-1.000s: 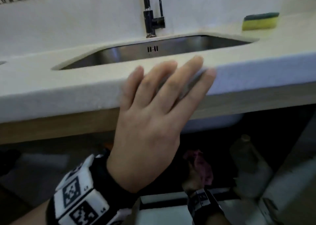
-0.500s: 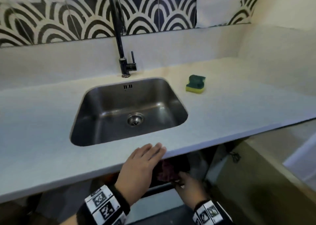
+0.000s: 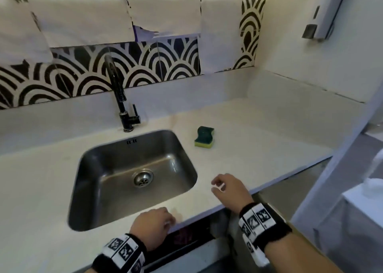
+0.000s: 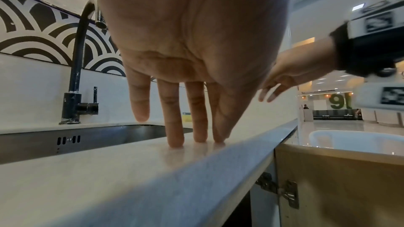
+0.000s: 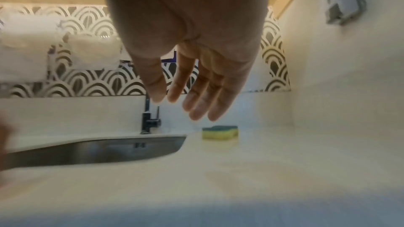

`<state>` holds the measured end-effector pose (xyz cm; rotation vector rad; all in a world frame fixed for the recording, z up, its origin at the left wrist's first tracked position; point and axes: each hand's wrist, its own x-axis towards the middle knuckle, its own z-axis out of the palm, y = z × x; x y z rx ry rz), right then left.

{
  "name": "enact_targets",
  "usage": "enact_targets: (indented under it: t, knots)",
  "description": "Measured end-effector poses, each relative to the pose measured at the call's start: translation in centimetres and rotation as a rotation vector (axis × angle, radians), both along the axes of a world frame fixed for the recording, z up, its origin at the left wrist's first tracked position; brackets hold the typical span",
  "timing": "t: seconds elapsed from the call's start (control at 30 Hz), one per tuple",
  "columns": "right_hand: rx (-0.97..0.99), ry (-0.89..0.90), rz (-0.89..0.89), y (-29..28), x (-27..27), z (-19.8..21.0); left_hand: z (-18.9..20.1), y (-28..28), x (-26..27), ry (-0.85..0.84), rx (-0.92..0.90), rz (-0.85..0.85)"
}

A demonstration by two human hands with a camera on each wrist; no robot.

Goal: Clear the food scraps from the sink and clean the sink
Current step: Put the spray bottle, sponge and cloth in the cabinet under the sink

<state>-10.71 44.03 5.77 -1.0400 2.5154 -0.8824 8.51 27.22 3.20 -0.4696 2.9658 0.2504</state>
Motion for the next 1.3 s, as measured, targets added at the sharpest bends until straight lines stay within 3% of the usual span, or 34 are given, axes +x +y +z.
enact_targets:
  t: [0.23, 0.4, 0.57, 0.63, 0.77, 1.0, 1.3]
  knots:
    - [0.163, 0.096, -0.12, -9.0, -8.8, 2.0, 0.6, -2.8, -4.6, 0.017, 0.095, 0.011]
    - [0.198, -0.023, -0.212, -14.3, -13.0, 0.1, 1.9, -6.1, -9.4, 0.067, 0.046, -0.042]
    - [0.289, -0.103, -0.239, -18.4, -15.7, -2.1, 0.4, -11.3, -13.8, 0.08, 0.175, -0.048]
    - [0.335, -0.099, -0.261, -19.9, -16.4, -2.8, -0.2, -13.0, -15.2, 0.079, 0.175, -0.1]
    - [0.378, -0.044, -0.327, -22.3, -17.6, -3.4, -1.5, -15.6, -16.5, 0.089, 0.236, -0.006]
    - [0.441, -0.053, -0.348, -23.0, -18.1, -2.5, -1.8, -16.7, -16.5, 0.087, 0.271, 0.05]
    - [0.441, -0.053, -0.23, -17.1, -12.0, -0.6, 1.5, -13.2, -14.2, 0.121, 0.18, 0.065]
